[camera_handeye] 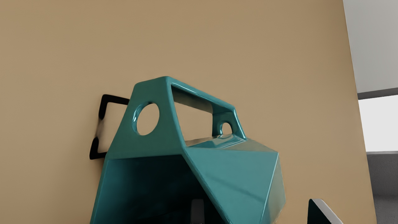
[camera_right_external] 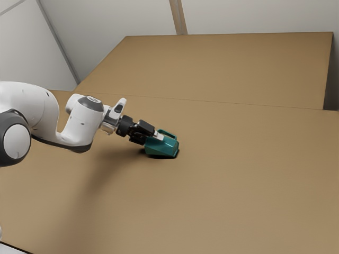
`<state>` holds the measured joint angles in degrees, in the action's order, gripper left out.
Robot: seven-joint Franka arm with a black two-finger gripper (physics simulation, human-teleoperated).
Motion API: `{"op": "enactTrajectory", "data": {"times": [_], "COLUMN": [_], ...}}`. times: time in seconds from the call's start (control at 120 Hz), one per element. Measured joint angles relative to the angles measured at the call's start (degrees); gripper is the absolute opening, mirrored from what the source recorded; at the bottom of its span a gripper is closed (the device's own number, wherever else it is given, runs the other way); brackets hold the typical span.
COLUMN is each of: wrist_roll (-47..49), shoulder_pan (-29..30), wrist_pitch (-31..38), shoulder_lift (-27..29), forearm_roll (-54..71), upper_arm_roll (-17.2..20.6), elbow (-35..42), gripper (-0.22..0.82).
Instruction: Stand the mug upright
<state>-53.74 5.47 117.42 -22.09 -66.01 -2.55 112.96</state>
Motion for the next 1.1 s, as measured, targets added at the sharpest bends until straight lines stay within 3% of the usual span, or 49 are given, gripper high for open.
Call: {"op": "enactTrajectory", "data": {"times": [0.275,0.625,0.858,1.1], "wrist_roll": [0.1,0.3,0.5,3.6], "shoulder_pan": [-0.1,-0.7,-1.8,-2.1], "wrist_pitch": [0.0,0.2,0.2,0.1], "shoulder_lift": [0.2,2.0,5.2,11.6], "forearm_roll": [0.0,0.3,2.1,18.1], "upper_arm_roll": [0.1,0.3,0.2,0.1], "elbow": [0.0,-0.1,-0.1,0.0], "gripper": [0.05,-0.13,-0.14,-0.15]}}
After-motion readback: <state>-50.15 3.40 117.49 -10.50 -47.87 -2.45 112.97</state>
